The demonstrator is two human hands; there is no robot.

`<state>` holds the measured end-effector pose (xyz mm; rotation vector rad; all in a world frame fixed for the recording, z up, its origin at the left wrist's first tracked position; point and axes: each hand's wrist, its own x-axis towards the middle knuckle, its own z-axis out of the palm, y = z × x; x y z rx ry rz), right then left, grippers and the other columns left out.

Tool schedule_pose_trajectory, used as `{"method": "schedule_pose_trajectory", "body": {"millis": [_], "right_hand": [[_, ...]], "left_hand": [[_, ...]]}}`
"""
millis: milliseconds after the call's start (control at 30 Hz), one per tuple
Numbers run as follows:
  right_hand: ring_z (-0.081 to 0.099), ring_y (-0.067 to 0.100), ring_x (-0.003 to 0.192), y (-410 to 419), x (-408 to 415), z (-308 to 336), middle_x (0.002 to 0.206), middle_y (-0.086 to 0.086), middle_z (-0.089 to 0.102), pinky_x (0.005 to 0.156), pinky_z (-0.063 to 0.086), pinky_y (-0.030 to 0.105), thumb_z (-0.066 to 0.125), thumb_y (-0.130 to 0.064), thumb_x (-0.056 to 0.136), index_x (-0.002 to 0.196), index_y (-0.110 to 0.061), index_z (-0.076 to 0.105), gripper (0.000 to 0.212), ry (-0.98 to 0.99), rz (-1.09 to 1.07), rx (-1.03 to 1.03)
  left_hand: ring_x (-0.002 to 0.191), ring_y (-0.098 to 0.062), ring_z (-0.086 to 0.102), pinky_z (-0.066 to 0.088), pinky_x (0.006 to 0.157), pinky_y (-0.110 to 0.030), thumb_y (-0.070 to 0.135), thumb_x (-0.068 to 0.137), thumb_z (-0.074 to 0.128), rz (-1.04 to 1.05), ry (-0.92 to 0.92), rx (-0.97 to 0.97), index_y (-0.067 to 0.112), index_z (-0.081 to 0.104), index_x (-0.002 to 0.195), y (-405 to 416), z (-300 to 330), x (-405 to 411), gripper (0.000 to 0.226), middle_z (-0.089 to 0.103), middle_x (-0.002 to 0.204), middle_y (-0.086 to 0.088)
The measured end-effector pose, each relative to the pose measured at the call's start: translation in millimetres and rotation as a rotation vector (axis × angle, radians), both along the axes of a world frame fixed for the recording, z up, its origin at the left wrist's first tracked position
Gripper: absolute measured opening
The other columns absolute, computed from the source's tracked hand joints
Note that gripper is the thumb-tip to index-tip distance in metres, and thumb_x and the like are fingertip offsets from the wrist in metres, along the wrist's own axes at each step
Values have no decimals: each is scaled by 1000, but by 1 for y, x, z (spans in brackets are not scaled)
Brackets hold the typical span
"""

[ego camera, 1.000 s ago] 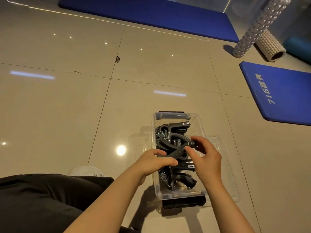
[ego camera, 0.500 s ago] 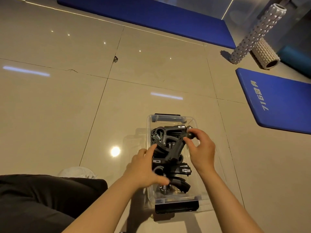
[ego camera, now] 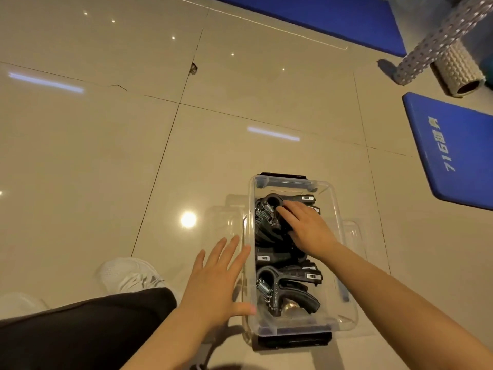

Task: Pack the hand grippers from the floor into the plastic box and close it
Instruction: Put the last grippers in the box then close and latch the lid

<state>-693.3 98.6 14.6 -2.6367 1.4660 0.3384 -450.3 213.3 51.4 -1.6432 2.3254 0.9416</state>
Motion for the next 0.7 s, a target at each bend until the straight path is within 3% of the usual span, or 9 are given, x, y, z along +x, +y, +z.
{"method": "schedule_pose_trajectory", "body": {"millis": [67, 133, 233, 333, 500, 700], "right_hand": [[45, 31, 125, 4, -13, -1, 137, 12, 45, 100, 43, 45, 75, -23, 72, 137, -12, 42, 73, -21, -236, 49], [34, 29, 133, 5, -26, -2, 146, 10, 35, 107, 35, 40, 71, -34, 77, 142, -14, 33, 78, 37, -327, 75], [30, 27, 135, -5, -34, -5, 147, 9, 33, 109, 30, 38, 72, -39, 75, 146, -17, 25, 87, 118, -285, 102], [39, 28, 126, -21, -25, 1, 136, 8, 42, 105, 31, 40, 72, -34, 71, 145, -22, 25, 89, 191, -231, 107], [46, 31, 117, -33, -18, 8, 125, 12, 51, 98, 33, 45, 80, -29, 60, 133, -16, 43, 83, 305, -147, -142], [32, 33, 133, -19, -26, 6, 147, 14, 32, 106, 27, 50, 73, -42, 73, 142, -19, 35, 82, 216, -253, -96]], "left_hand": [[133, -13, -31, -9, 115, -46, 74, 74, 52, -57, 38, -6, 33, -25, 142, -2, 0, -11, 111, -37, 143, 7], [133, -15, -32, -12, 113, -47, 66, 77, 56, -134, 8, -10, 31, -19, 146, -2, -4, -14, 108, -35, 145, 6], [137, -17, -29, -17, 108, -49, 54, 84, 56, -205, -96, -58, 27, -16, 147, -2, -11, -9, 100, -30, 150, 6], [137, -17, -28, -13, 111, -50, 62, 87, 46, -163, -127, -8, 30, -18, 146, -4, -11, -6, 93, -19, 156, 1], [128, -17, -36, -10, 113, -51, 62, 89, 42, -178, -148, 41, 30, -19, 146, -9, -5, -9, 90, -37, 145, 2], [141, -21, -25, -6, 114, -54, 65, 86, 42, -198, -170, 81, 23, -21, 146, -8, -2, -15, 97, -39, 142, 5]]}}
